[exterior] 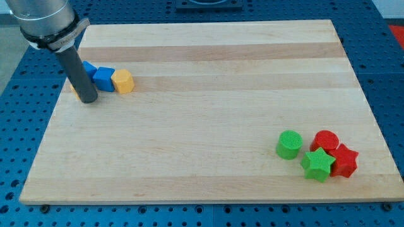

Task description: Move yellow heart along with blue triangle to the top left

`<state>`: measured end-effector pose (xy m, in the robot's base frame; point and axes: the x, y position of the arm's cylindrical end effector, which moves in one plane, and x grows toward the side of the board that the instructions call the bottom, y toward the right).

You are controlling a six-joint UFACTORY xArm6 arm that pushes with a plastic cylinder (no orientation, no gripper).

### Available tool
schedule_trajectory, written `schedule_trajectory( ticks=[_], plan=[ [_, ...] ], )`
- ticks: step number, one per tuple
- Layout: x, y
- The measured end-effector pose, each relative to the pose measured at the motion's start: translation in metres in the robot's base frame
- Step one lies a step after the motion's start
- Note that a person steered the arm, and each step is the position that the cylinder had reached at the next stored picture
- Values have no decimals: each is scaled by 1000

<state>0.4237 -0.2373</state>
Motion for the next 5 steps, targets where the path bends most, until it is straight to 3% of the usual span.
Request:
schedule_trajectory(
  ticks=[2, 5],
  plan=[
    [35, -51],
    [0, -30]
  ],
)
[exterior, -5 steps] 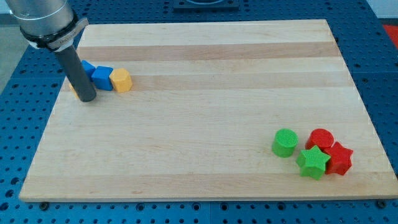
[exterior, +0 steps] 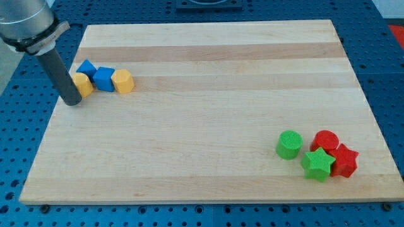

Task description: Move yellow heart along with blue triangle to the top left

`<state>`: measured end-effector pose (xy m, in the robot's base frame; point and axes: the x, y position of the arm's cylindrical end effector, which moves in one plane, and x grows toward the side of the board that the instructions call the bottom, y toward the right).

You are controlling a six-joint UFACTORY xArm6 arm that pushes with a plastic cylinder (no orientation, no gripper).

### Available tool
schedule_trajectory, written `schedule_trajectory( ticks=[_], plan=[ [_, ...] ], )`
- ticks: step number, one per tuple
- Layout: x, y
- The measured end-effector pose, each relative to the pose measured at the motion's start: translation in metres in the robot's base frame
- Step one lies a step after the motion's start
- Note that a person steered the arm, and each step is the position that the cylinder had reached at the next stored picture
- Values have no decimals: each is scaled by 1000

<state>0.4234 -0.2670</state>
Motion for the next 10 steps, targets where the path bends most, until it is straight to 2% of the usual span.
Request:
schedule_trajectory(
  ticks=[5, 9, 10],
  plan=[
    [-50, 0],
    [-144, 2],
    [-150, 13]
  ],
)
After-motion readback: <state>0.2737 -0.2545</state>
